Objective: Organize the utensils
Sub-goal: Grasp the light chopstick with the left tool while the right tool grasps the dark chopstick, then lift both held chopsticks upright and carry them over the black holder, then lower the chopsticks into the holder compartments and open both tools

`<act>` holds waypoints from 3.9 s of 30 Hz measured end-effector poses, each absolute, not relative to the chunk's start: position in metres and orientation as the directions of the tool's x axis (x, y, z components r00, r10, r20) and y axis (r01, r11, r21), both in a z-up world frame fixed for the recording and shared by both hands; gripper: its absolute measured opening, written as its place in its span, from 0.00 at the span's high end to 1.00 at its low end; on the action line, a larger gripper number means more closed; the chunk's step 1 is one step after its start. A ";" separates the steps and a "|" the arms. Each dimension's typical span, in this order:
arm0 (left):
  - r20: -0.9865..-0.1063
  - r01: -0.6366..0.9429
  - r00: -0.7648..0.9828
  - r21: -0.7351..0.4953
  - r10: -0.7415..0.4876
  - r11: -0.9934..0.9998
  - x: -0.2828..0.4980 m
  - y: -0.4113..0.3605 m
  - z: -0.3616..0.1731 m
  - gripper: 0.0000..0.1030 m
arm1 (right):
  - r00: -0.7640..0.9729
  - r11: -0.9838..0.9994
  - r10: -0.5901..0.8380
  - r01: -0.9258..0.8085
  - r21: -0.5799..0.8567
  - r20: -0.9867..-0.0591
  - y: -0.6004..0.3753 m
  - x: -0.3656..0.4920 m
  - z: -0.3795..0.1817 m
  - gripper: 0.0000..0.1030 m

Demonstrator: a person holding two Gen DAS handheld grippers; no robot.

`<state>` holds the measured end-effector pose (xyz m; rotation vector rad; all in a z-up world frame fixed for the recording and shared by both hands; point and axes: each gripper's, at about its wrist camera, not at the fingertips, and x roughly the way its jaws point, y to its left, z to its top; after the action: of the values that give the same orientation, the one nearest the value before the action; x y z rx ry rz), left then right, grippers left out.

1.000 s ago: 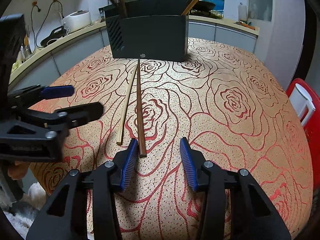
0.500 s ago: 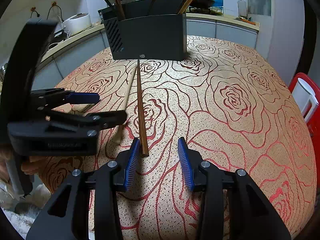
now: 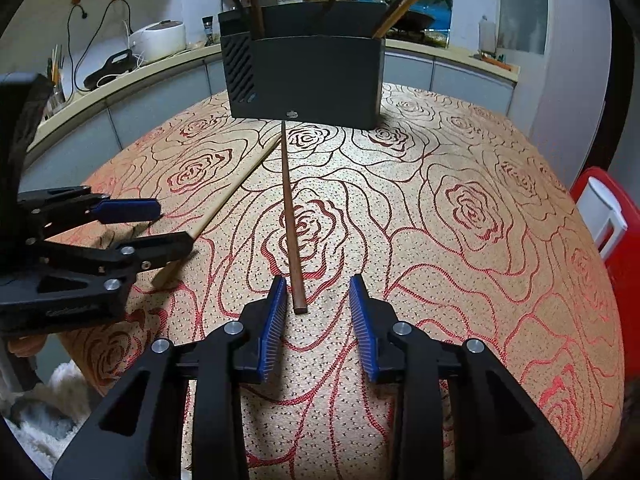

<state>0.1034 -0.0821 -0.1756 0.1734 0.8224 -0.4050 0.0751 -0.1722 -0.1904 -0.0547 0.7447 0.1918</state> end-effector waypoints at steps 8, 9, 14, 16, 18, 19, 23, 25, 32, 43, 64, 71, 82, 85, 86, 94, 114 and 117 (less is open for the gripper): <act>-0.711 0.347 0.641 -0.065 -0.287 0.936 0.092 -0.067 -0.175 0.57 | 0.722 0.976 0.178 -0.219 0.023 -0.669 -0.165 0.072 -0.190 0.76; -0.709 0.355 0.641 -0.069 -0.296 0.932 0.089 -0.068 -0.176 0.57 | 0.723 0.976 0.180 -0.218 0.026 -0.667 -0.165 0.072 -0.191 0.76; -0.692 0.398 0.640 -0.074 -0.334 0.915 0.079 -0.074 -0.176 0.57 | 0.733 0.975 0.183 -0.218 0.028 -0.655 -0.163 0.067 -0.192 0.76; -0.687 0.400 0.642 -0.081 -0.342 0.913 0.078 -0.074 -0.177 0.60 | 0.738 0.975 0.185 -0.222 0.025 -0.649 -0.162 0.066 -0.193 0.76; -0.683 0.399 0.644 -0.084 -0.344 0.913 0.079 -0.073 -0.177 0.70 | 0.745 0.973 0.192 -0.227 0.027 -0.638 -0.162 0.067 -0.193 0.76; -0.682 0.397 0.647 -0.081 -0.341 0.914 0.079 -0.072 -0.178 0.73 | 0.749 0.973 0.192 -0.228 0.025 -0.634 -0.162 0.067 -0.193 0.77; -0.673 0.395 0.661 -0.065 -0.332 0.916 0.077 -0.073 -0.179 0.84 | 0.757 0.974 0.189 -0.227 0.019 -0.626 -0.161 0.067 -0.194 0.80; -0.671 0.398 0.663 -0.059 -0.332 0.915 0.074 -0.074 -0.180 0.90 | 0.758 0.975 0.183 -0.221 0.017 -0.626 -0.160 0.067 -0.194 0.82; -0.676 0.409 0.663 -0.031 -0.320 0.912 0.071 -0.077 -0.179 0.94 | 0.757 0.973 0.183 -0.230 0.006 -0.628 -0.154 0.067 -0.194 0.92; -0.635 0.379 0.716 0.004 -0.291 0.925 0.073 -0.055 -0.147 0.94 | 0.778 0.974 0.220 -0.214 0.081 -0.588 -0.168 0.061 -0.168 0.93; -0.465 0.379 0.823 0.020 -0.327 0.925 0.082 -0.032 -0.040 0.94 | 0.894 0.948 0.304 -0.248 0.200 -0.328 -0.209 0.048 -0.057 0.93; -0.476 0.377 0.815 0.006 -0.329 0.926 0.099 -0.033 -0.026 0.94 | 0.897 0.940 0.325 -0.272 0.204 -0.299 -0.208 0.061 -0.035 0.93; -0.487 0.352 0.821 0.022 -0.298 0.936 0.116 -0.042 -0.022 0.94 | 0.881 0.944 0.317 -0.256 0.209 -0.351 -0.207 0.096 -0.010 0.93; -0.490 0.346 0.824 0.034 -0.286 0.938 0.118 -0.044 -0.021 0.94 | 0.883 0.945 0.315 -0.258 0.200 -0.349 -0.205 0.101 -0.002 0.93; -0.490 0.345 0.825 0.040 -0.282 0.938 0.119 -0.045 -0.021 0.94 | 0.883 0.945 0.316 -0.260 0.200 -0.347 -0.205 0.102 -0.001 0.93; -0.500 0.337 0.824 0.053 -0.268 0.940 0.130 -0.043 -0.016 0.94 | 0.876 0.939 0.332 -0.271 0.212 -0.349 -0.209 0.120 0.021 0.93; -0.436 0.372 0.843 0.049 -0.315 0.927 0.190 -0.057 0.066 0.94 | 0.919 0.964 0.243 -0.192 0.185 -0.312 -0.233 0.174 0.091 0.93; -0.423 0.380 0.845 0.046 -0.326 0.924 0.200 -0.065 0.080 0.94 | 0.929 0.971 0.215 -0.170 0.168 -0.303 -0.235 0.182 0.102 0.93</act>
<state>0.2001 -0.0647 0.0798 0.1297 0.4223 -0.3735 0.1820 -0.2353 0.1021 0.1396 0.3252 0.1979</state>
